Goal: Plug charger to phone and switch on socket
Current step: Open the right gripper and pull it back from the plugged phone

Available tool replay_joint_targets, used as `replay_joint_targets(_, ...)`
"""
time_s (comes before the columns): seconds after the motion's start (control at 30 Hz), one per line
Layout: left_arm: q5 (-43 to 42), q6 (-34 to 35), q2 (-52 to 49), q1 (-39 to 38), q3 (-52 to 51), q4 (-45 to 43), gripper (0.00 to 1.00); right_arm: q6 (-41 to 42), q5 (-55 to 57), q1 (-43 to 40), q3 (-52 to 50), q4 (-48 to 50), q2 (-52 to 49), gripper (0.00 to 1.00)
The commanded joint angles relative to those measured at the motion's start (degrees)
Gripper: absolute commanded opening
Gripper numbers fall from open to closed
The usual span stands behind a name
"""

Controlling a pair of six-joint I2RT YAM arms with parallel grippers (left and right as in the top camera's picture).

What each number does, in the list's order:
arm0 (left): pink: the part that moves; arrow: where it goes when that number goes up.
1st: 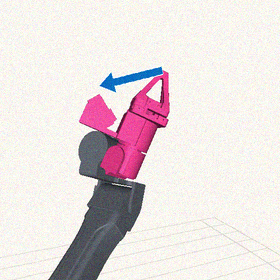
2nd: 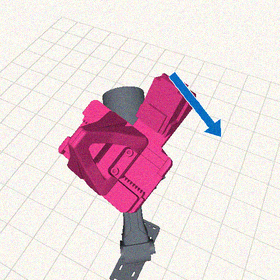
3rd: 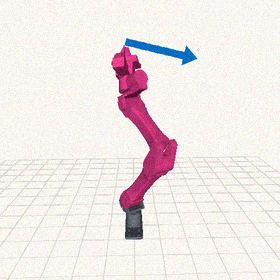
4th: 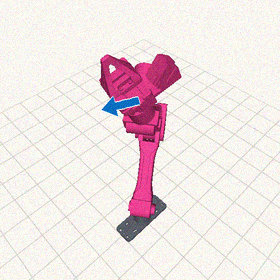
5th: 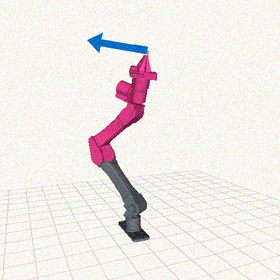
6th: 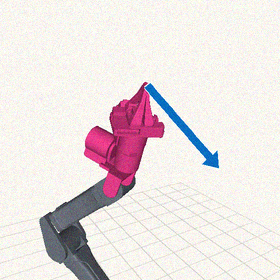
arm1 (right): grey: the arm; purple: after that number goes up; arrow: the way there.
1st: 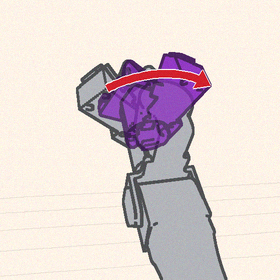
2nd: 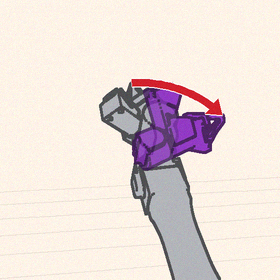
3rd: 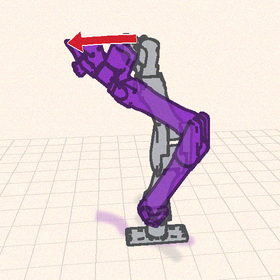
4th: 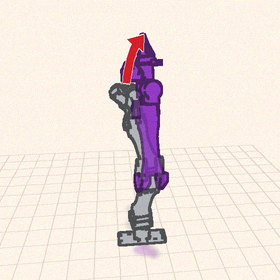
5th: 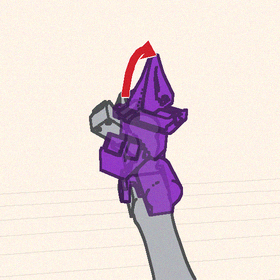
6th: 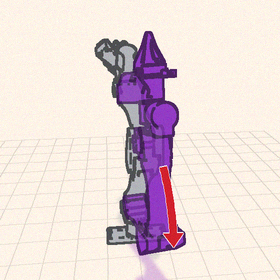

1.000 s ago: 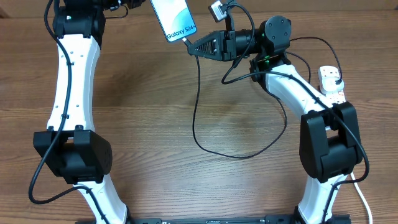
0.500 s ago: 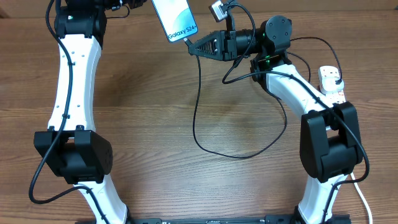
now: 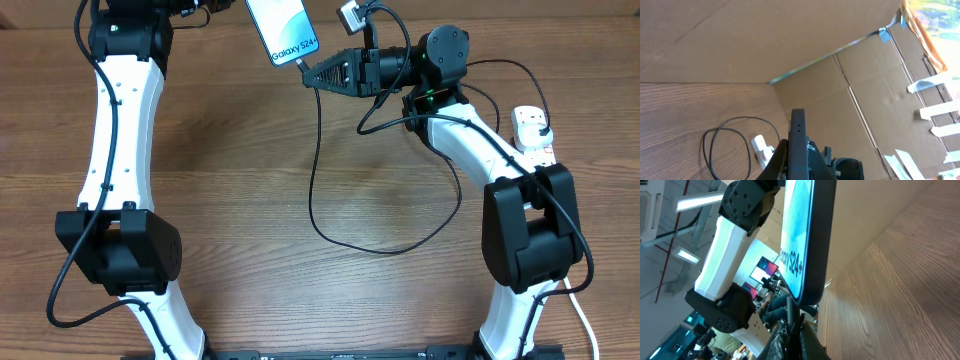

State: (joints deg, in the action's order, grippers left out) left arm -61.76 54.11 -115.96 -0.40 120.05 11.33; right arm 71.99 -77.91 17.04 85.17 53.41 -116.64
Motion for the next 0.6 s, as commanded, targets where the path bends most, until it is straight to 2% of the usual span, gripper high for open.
replay_joint_targets(0.0,-3.72,1.20,-0.02,-3.52,0.85,0.44,0.04,0.24,9.42,1.29,0.72,0.28,-0.17,0.04)
replay_joint_targets(0.57,-3.10,1.22,-0.02,-4.33,0.85,0.42,0.04,1.97,13.84,1.38,0.72,0.31,-0.17,0.04)
